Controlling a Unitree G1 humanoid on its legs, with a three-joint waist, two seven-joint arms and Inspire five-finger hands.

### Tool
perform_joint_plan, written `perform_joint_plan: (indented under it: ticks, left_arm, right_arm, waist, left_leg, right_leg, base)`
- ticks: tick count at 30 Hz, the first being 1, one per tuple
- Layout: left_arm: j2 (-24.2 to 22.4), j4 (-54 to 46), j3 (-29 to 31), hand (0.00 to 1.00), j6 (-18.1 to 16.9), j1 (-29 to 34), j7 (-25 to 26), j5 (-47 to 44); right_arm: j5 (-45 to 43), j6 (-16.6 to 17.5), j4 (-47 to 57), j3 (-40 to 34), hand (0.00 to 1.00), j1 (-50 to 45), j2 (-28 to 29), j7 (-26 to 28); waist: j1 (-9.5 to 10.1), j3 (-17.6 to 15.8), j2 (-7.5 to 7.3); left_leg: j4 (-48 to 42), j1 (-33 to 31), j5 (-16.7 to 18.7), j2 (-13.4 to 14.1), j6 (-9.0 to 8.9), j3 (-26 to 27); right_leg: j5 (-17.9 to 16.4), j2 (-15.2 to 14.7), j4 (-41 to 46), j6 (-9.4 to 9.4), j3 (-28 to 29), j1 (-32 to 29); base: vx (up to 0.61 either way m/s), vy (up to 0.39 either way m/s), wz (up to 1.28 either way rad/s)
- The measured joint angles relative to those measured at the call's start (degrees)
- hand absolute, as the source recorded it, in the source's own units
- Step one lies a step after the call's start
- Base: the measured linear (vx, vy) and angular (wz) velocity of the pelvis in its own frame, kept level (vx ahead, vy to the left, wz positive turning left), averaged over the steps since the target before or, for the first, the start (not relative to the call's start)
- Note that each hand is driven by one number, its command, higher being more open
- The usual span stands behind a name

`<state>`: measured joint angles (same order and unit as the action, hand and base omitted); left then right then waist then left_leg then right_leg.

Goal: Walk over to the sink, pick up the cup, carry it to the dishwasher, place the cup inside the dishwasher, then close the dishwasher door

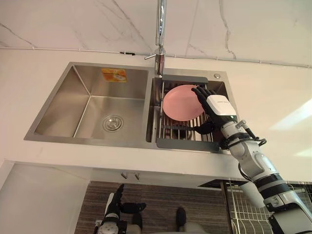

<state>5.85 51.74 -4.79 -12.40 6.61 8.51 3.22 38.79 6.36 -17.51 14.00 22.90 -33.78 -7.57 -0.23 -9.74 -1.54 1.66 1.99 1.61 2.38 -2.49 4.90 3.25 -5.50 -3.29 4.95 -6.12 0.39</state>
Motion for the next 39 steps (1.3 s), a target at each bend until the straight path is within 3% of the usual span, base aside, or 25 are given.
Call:
perform_joint_plan:
  ticks: [8,20,33,34,39]
  left_arm:
    - [-0.6,-0.28,1.03,1.0,-0.19,-0.64,0.24,-0.03]
    - [-0.96,-0.31,1.03,1.0,-0.24,-0.72,0.4,0.0]
    - [-1.02,-1.53,1.0,1.0,-0.4,-0.73,0.59,0.04]
    - [-1.02,-1.52,0.98,1.0,-0.44,-0.73,0.67,0.05]
    - [-1.03,-1.52,0.97,1.0,-0.61,-0.74,1.12,0.02]
  right_arm:
    - [3.69,-2.22,-2.31,-0.24,1.0,4.1,0.45,-2.53]
    - [7.5,-5.76,-4.47,-4.73,1.0,5.67,4.67,-6.33]
    - [9.92,-6.22,-4.74,-4.8,1.0,5.98,5.47,-9.15]
    - [9.92,-6.22,-4.84,-4.77,0.0,6.03,5.48,-9.18]
    - [9.91,-6.02,-6.1,-4.46,0.0,7.31,5.52,-9.21]
  waist:
    - [0.43,-2.09,0.76]
    - [0.76,-2.71,1.36]
    - [0.97,-3.97,1.64]
    - [1.08,-3.99,1.65]
    - [1.18,-4.07,1.68]
  left_leg:
    - [-0.42,-0.78,-0.19,-0.28,0.21,-0.38]
    - [-0.48,-1.22,-0.33,-0.48,0.27,-1.13]
    - [-0.73,-2.44,-1.21,-0.46,0.2,-2.65]
    - [-0.72,-2.46,-1.28,-0.46,0.2,-2.69]
    - [-0.31,-2.98,-1.9,-0.51,0.25,-2.69]
  right_leg:
    - [0.0,-0.32,0.46,0.0,-0.21,-0.58]
    - [-0.02,-0.54,0.62,0.02,-0.71,-0.67]
    - [-0.05,-0.63,1.91,0.06,-2.01,-1.61]
    - [-0.06,-0.64,2.01,0.05,-2.05,-1.66]
    - [-0.06,-0.72,2.39,0.04,-2.03,-2.56]
  base:
    - [-0.04,-0.007,0.02]
    - [-0.01,-0.002,0.02]
    - [-0.04,-0.009,0.06]
    - [-0.05,-0.011,0.03]
    - [-0.05,-0.007,0.0]
